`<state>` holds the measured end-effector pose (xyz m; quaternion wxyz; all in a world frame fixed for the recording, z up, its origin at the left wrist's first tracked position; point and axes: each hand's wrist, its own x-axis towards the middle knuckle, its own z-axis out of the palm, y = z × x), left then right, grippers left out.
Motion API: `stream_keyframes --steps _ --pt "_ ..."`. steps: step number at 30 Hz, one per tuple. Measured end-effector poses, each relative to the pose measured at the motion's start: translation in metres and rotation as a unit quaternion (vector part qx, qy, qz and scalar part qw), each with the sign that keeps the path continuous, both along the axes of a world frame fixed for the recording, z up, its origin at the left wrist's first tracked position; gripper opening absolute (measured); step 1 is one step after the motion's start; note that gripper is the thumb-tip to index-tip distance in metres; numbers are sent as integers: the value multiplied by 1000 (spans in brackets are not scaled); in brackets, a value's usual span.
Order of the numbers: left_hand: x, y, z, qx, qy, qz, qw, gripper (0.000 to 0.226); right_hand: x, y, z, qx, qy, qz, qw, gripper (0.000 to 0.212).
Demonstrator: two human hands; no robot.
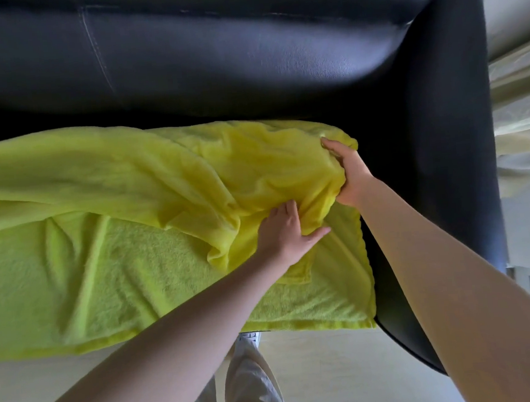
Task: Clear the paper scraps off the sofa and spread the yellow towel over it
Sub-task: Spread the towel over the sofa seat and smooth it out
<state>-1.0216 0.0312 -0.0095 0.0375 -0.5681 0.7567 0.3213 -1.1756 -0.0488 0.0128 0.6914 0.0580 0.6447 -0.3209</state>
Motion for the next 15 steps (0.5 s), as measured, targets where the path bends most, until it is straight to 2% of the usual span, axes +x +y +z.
stream_keyframes --steps 2,4,6,9,13,15 --pt "-12 0 -2 -1 -17 33 999 83 -1 -1 0 -4 0 2 1000 68" --pt "-17 3 -7 15 -53 34 998 88 -1 -6 -1 -16 44 -11 999 61" --pt "-16 9 -10 25 -100 -10 995 100 -8 -14 -3 -35 140 -43 989 52" --pt "-12 21 -15 0 -158 -88 984 120 -28 -30 -6 -88 244 -40 965 59" --pt "-10 39 -19 -13 -148 -123 981 127 -44 -39 -15 -81 325 94 938 68" --pt "-5 50 -19 -3 -133 -136 982 125 -42 -37 -19 -62 360 142 920 64"
